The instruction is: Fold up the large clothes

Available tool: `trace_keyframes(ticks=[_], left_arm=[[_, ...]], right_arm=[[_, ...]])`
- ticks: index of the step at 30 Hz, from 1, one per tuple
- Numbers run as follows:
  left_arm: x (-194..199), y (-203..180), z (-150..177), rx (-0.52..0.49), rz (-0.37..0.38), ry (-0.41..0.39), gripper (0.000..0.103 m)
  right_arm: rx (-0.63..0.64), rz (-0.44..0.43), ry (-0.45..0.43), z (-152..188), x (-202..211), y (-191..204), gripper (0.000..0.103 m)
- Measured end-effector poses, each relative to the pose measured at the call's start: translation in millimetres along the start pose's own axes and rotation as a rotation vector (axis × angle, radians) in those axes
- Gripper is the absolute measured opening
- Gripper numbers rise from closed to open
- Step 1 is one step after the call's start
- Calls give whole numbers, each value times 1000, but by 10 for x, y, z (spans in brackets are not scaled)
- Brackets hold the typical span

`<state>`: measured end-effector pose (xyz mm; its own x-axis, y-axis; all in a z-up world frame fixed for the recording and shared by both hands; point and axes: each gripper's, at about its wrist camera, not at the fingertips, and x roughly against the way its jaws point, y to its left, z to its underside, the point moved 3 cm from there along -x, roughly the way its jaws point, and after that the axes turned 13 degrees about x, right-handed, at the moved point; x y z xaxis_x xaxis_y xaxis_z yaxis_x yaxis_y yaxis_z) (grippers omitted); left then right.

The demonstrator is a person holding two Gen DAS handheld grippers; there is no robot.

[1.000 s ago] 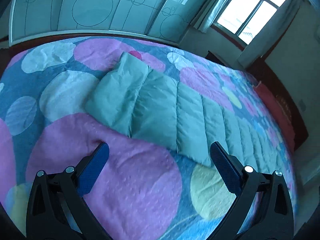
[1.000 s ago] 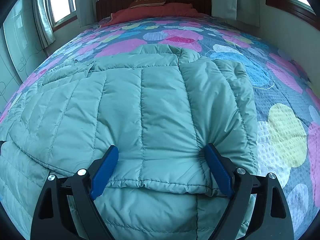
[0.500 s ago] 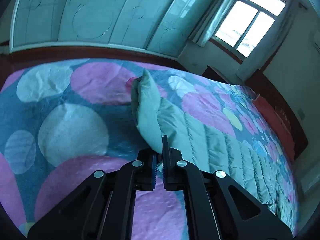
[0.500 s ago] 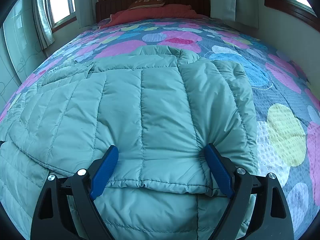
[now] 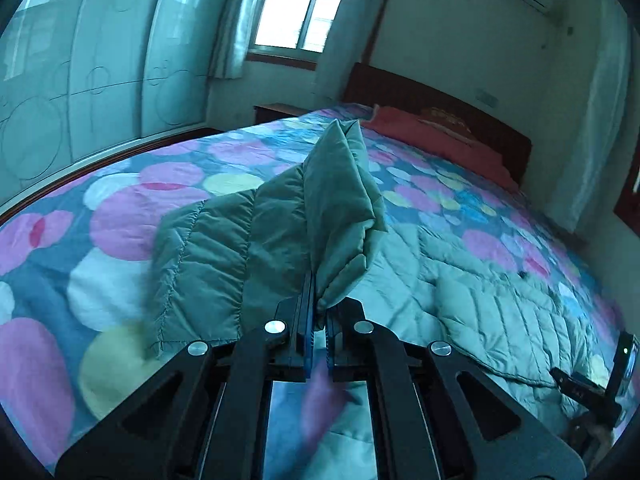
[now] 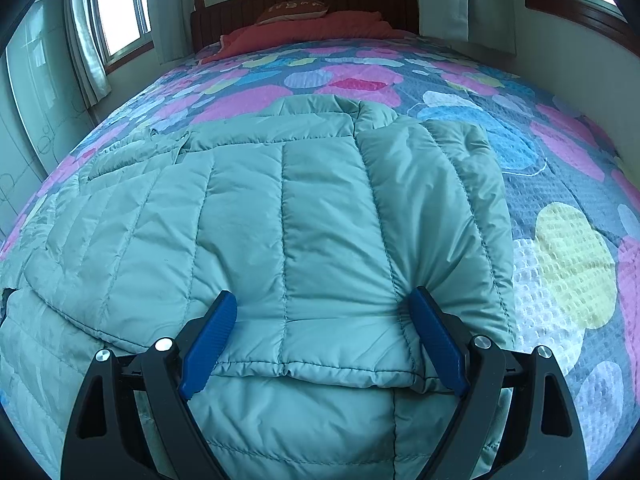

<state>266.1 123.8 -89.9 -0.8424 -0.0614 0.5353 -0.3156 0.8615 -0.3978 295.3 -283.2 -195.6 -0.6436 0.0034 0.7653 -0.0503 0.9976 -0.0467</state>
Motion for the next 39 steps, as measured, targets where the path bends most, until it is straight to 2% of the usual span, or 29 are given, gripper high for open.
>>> trace_keyframes(ticks=[6,11,17,18,22,24,29,34,39], left_arm=[[-237,-807,488,-157,74,98,4],[-340,-1206,855,-279,97,139,4],[-527,-1566,1225,-371,94,214,6],[-539,-1597,1263,-383,90,221,10],[-428,-1656,1291,-398,121,221,46],[-322,-1653,1256,-392,145,217,53],[-55,-1374,1017,-365,143,189,60],[22,-782,591,-277,41,131,61],[-61,-108,203,-174,-97,88,61]], right_arm=[[-3,-3,-2,-10,-5,-30,87],[-16,-14,-11,-41,-23,-46,87],[-22,-15,-15,-19,-9,-37,87],[-21,-14,-14,-1,1,-41,87],[-22,-15,-14,-9,0,-44,87],[-23,-15,-14,2,8,-45,87],[-19,-9,-9,11,16,-30,87],[-29,-2,-9,-54,146,90,87],[-20,-89,-59,-298,378,487,87]])
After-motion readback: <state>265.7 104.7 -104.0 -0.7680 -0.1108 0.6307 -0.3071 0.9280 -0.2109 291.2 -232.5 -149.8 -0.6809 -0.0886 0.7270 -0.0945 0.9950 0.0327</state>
